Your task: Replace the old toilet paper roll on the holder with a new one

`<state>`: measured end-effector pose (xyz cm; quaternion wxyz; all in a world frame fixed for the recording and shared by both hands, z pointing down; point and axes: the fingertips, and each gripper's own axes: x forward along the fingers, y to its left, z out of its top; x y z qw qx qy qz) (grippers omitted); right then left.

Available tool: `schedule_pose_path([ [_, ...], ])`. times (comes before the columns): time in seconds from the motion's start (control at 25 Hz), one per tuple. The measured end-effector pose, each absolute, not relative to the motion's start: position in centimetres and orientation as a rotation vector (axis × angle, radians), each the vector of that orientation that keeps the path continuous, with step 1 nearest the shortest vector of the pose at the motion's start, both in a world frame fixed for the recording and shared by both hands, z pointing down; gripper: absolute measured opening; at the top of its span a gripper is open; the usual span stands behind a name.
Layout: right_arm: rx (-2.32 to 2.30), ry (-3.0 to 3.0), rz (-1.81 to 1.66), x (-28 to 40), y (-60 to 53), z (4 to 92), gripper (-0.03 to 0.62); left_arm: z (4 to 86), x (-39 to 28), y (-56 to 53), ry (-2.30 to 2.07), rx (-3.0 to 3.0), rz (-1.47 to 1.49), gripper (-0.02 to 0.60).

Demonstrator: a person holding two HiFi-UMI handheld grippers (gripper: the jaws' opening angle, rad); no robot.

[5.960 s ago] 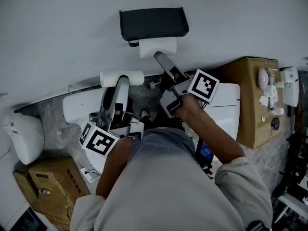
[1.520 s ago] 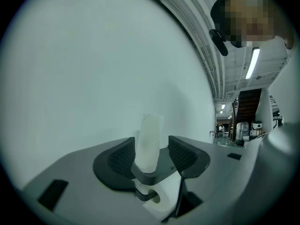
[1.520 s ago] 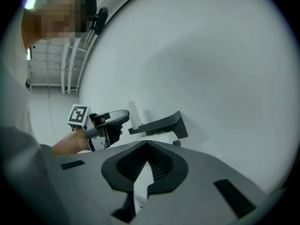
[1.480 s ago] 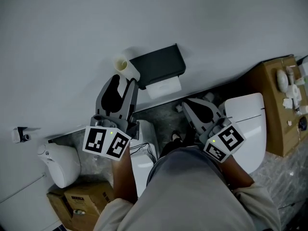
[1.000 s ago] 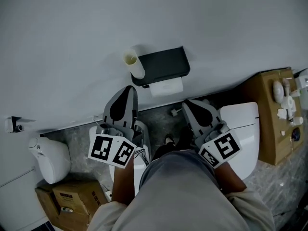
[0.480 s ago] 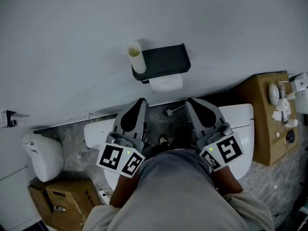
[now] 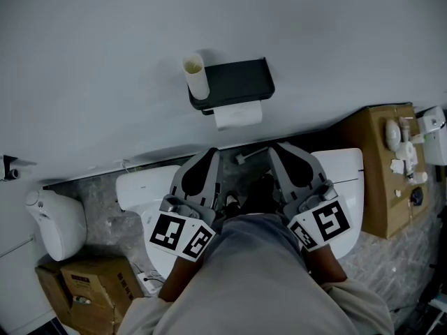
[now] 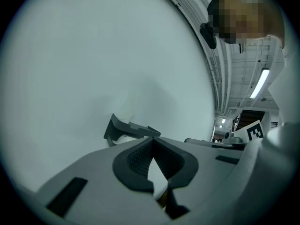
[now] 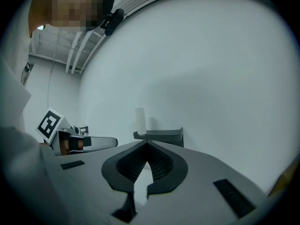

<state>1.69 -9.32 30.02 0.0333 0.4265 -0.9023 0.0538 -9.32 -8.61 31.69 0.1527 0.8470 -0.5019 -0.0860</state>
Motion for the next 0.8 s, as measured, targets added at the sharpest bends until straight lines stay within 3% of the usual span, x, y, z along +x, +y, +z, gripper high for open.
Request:
schedule_pose_path([
  [0.8,1.314,-2.781,0.118,1.7,-8.1,29.1,0.015,31.3,-8.9,-7.7,-1.466,2.455,-0.261,0.005],
])
